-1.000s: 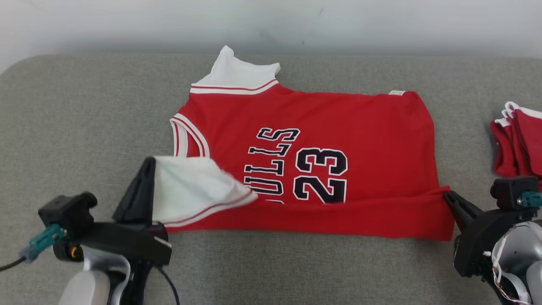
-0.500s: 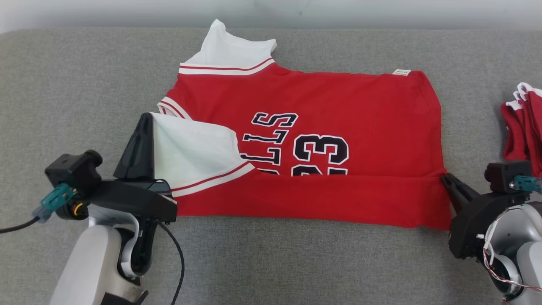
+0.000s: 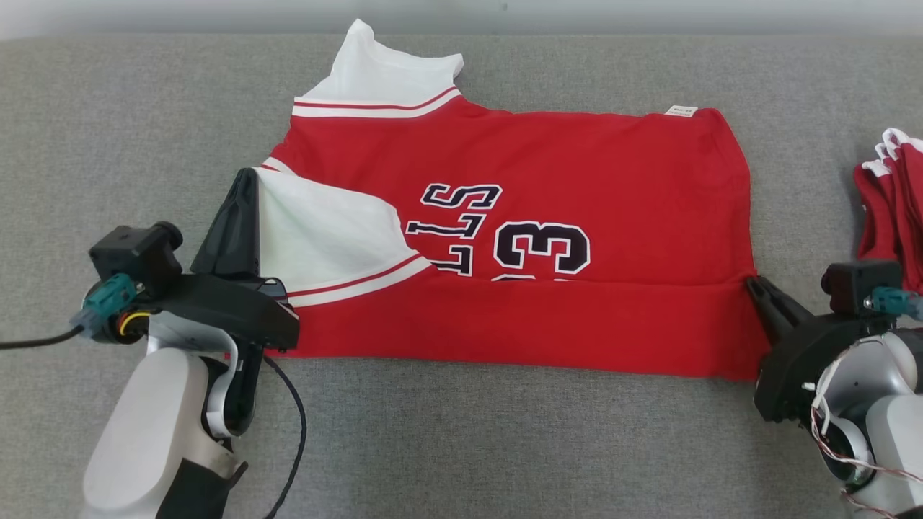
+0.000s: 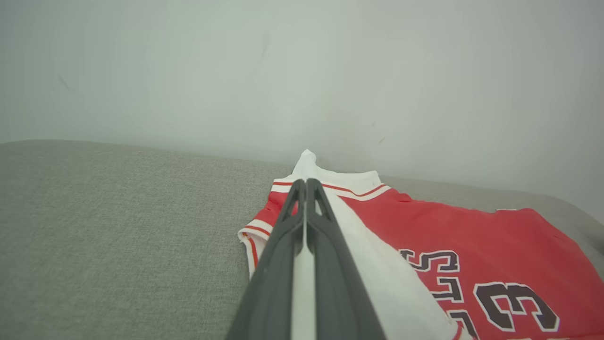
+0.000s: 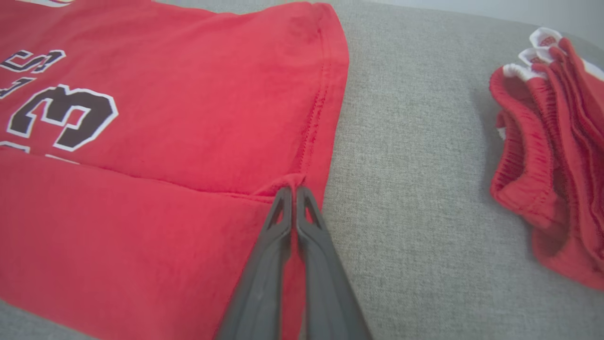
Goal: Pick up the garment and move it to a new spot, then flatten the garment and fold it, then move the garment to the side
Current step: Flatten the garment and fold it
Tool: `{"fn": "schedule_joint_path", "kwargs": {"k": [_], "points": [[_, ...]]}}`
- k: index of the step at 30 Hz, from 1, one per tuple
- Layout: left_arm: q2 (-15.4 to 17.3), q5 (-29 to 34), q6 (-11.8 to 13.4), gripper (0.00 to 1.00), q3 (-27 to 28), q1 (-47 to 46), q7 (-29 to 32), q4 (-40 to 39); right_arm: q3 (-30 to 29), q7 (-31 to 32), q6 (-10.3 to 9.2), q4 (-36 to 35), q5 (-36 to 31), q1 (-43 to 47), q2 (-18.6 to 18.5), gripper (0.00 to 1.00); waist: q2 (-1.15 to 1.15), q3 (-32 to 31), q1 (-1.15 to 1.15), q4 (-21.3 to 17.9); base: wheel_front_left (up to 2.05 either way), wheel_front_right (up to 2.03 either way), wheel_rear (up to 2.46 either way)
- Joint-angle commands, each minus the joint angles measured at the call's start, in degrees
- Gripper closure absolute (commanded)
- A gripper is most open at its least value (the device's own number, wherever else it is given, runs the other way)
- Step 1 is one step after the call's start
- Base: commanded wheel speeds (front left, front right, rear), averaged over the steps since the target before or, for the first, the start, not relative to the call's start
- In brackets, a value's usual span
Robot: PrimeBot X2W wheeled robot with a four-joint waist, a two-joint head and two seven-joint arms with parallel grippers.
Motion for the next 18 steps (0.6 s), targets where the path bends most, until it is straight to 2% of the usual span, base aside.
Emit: {"fn": "schedule_joint_path", "kwargs": {"k": [1, 2, 3, 4, 5, 10, 18], "points": [[0.1, 0.3, 0.1, 1.0, 0.0, -0.7, -0.1, 0.2, 0.0, -0.4, -0.13, 0.5, -0.3, -0.5, 0.4, 1.0, -0.01, 0.0, -0.01, 0.0, 0.0, 0.0, 0.0], [0.2, 0.3, 0.0, 1.0, -0.3, -0.8, 0.4, 1.0, -0.3, -0.5, -0.13, 0.9, -0.4, -0.7, 0.7, 1.0, -0.01, 0.1, -0.01, -0.1, 0.0, 0.0, 0.0], [0.2, 0.4, 0.0, 1.0, -0.5, -1.1, 0.5, 1.6, -0.3, -0.7, -0.13, 1.3, -0.6, -1.0, 1.0, 0.53, -0.01, 0.0, -0.01, -0.1, 0.0, 0.0, 0.0], [0.4, 1.2, 0.4, 0.49, -0.8, -1.5, 0.0, 1.9, -0.8, -0.9, -0.13, 1.9, -0.6, -1.4, 1.4, 0.0, -0.01, -0.1, -0.01, -0.1, 0.0, 0.0, 0.0], [0.6, 1.8, 1.0, 0.0, -1.0, -1.6, -0.4, 3.0, -0.9, -1.1, -0.12, 2.4, -1.0, -1.9, 1.7, 0.0, -0.01, -0.5, -0.01, 0.0, 0.0, 0.0, 0.0], [2.6, 4.0, 2.7, 0.0, -1.8, 0.9, 0.2, 5.1, -2.3, -0.5, -0.12, 1.9, -1.7, -0.3, 1.8, 0.0, -0.01, -2.8, -0.01, 0.2, 0.0, 0.0, 0.0], [5.3, 3.8, 5.1, 0.0, -3.1, 9.7, 7.2, 2.7, -5.9, 3.9, -0.12, -4.4, -2.9, 6.0, 3.0, 0.0, -0.01, -5.6, -0.01, 0.2, 0.0, 0.0, 0.0]]}}
